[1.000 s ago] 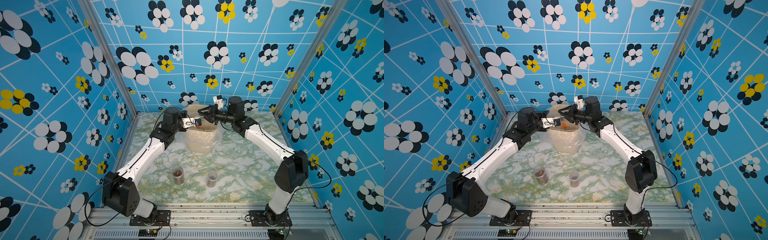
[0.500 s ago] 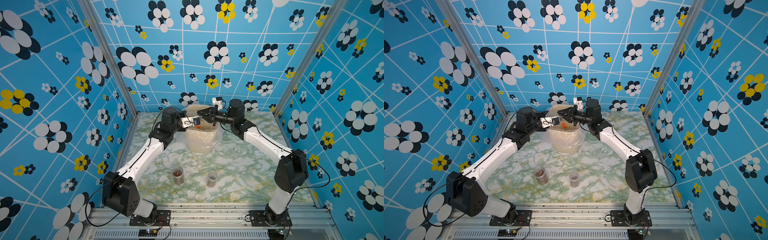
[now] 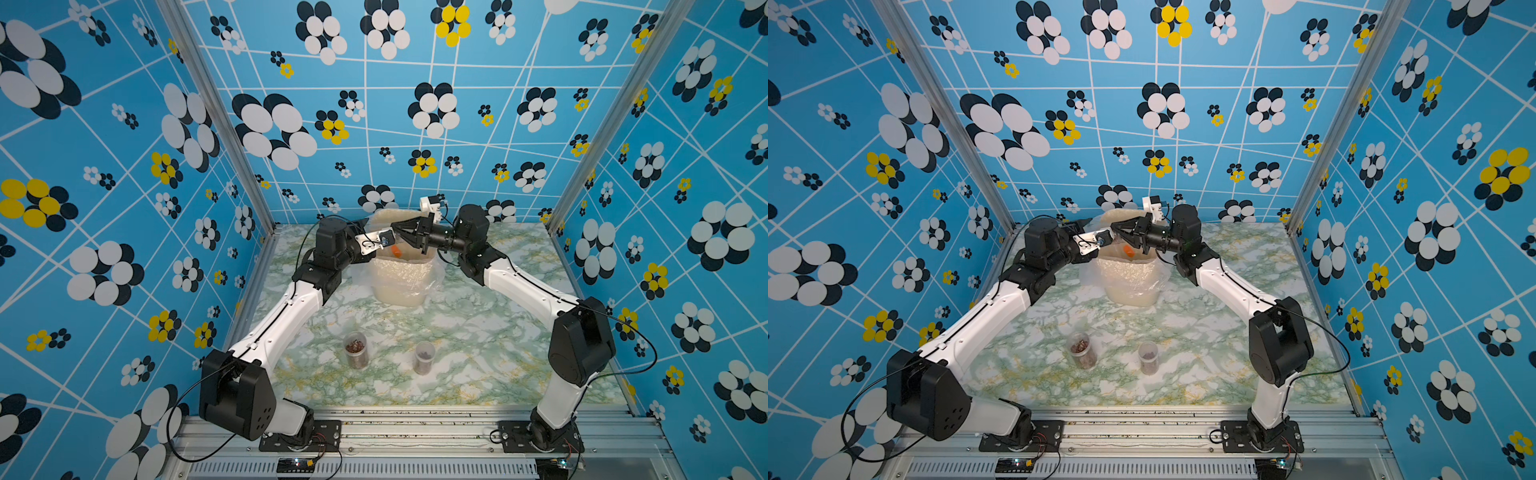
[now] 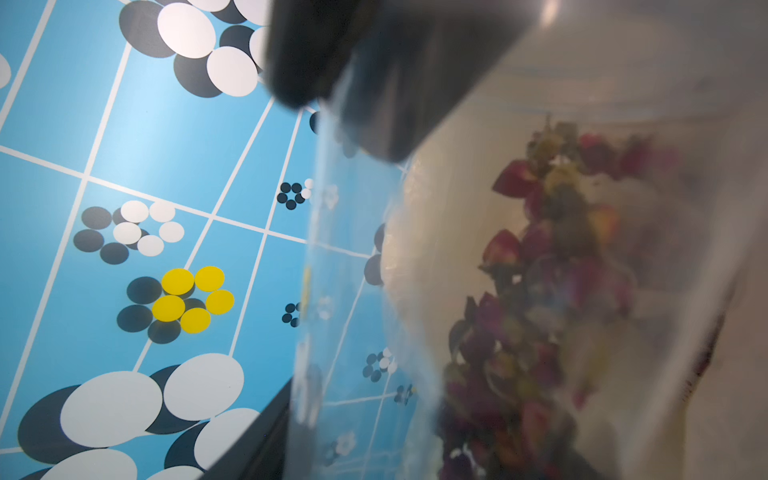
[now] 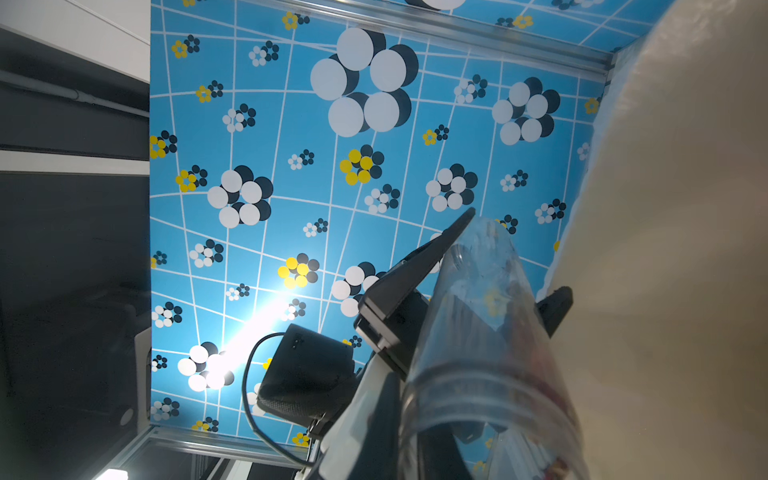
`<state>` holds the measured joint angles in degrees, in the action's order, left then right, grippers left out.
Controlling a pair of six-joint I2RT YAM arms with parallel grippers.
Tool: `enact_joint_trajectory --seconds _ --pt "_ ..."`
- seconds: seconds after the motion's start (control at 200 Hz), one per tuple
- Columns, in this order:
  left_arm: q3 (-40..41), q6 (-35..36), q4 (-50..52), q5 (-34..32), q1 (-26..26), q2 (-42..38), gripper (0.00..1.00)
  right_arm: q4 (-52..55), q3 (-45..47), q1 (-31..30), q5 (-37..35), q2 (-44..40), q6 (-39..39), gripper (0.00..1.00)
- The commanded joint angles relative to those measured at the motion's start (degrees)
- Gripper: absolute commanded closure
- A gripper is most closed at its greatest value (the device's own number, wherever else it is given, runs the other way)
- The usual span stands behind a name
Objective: Empty the moldy dried flower tea in the jars
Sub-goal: Pour the moldy dried flower tea into the trash bin.
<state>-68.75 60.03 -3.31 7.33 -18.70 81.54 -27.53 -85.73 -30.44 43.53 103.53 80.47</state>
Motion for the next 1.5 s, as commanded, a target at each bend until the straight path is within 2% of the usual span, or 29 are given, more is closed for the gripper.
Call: enact_joint_trajectory --seconds 0.0,0.1,0.26,0.645,1.494 --pt "1.7 -7.6 -3.5 2.2 0.7 -2.5 0.24 -2.1 1.4 -0.2 0.6 -0.1 1.0 1.00" --pt "2.9 -10.4 -5.6 2.2 1.0 -3.3 0.13 -3.4 1.6 -0.2 0.7 -0.5 1.6 1.00" --pt "4.3 -13.1 -7.1 2.9 1.1 -3.8 0.00 -3.8 1.9 -0.2 0.6 -1.2 1.7 1.00" --pt "6.9 -16.1 -8.7 2.4 1.3 -5.5 0.00 -11.1 2.8 -0.2 0.6 -1.0 6.7 1.00" --pt "12.6 -22.2 -11.3 2.5 1.4 -11.4 0.01 -18.9 3.3 1.0 -4.2 -2.9 9.8 1.00"
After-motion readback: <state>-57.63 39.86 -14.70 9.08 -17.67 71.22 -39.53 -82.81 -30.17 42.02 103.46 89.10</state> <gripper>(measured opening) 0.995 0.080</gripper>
